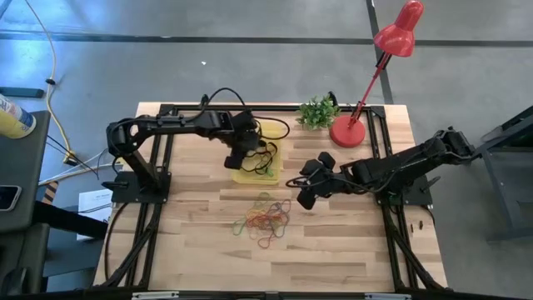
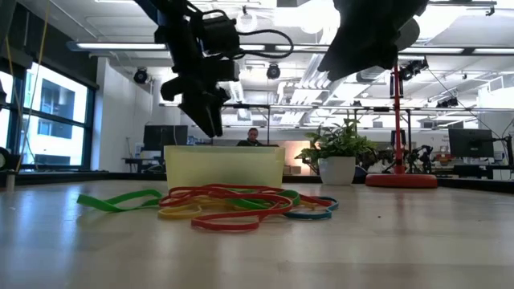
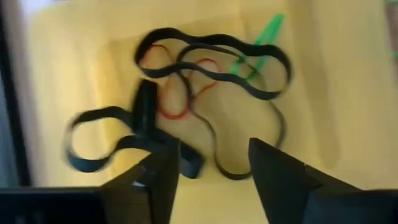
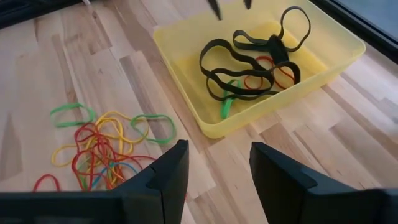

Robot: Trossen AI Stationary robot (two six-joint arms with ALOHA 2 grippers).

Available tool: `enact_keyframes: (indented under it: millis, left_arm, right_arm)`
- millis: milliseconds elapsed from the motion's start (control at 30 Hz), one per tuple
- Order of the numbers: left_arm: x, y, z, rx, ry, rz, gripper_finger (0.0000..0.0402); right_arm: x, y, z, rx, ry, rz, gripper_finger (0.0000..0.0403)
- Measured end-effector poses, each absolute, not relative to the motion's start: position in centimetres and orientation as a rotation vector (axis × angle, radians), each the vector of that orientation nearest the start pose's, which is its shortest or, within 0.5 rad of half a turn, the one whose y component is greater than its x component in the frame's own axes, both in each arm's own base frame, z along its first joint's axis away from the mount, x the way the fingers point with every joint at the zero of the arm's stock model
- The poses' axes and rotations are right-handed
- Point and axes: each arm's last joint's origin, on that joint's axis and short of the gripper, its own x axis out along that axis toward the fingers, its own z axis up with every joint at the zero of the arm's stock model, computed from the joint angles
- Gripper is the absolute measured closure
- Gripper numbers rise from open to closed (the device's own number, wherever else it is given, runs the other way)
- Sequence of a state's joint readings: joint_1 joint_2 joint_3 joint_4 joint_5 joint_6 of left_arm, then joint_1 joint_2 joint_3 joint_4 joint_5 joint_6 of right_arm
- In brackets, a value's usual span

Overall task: Pick and place rubber bands into bin
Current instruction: Put the green rubber band into the yellow bin

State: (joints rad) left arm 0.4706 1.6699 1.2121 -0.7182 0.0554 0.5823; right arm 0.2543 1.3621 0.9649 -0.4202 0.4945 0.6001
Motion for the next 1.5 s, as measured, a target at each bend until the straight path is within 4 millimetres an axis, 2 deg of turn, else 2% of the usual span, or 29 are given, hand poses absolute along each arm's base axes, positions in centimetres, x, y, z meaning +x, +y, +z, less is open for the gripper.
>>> enact_keyframes:
  millis: [100,200,467,600,733,867,1100,1200,1500]
  left_arm:
    - [29.0,13.9,22.4,0.118,1.196,-0.078,0.0197]
    - [28.8,12.0,23.3,0.094,1.193,-0.17,0.0191]
    - [29.8,3.7,25.0,0.19,1.166,-0.32,0.019]
    - [30.1,-0.1,25.0,0.256,1.19,-0.305,0.019]
    - [30.0,-2.8,25.0,0.299,1.196,-0.22,0.019]
    - [29.3,-4.7,25.3,0.323,1.214,-0.118,0.019]
    - [26.4,-7.5,26.3,0.387,1.263,0.074,0.019]
    - [25.0,-8.3,26.9,0.403,1.269,0.152,0.019]
    - [21.5,-9.1,28.9,0.431,1.207,0.291,0.019]
  right_arm:
    - [27.3,5.7,25.4,0.268,0.667,-0.43,0.0242]
    - [27.3,5.8,25.4,0.262,0.679,-0.41,0.0242]
    - [27.3,5.8,25.4,0.177,0.697,-0.365,0.0242]
    - [28.1,5.8,25.2,0.159,0.711,-0.235,0.0242]
    - [30.0,6.2,23.6,0.165,0.727,-0.078,0.0242]
    - [32.0,6.9,20.8,0.161,0.749,-0.029,0.0242]
    - [34.3,7.5,15.8,0.244,0.784,-0.114,0.0242]
    - [34.9,8.0,14.8,0.283,0.751,-0.163,0.0242]
    - [35.2,7.8,14.3,0.432,0.68,-0.354,0.0242]
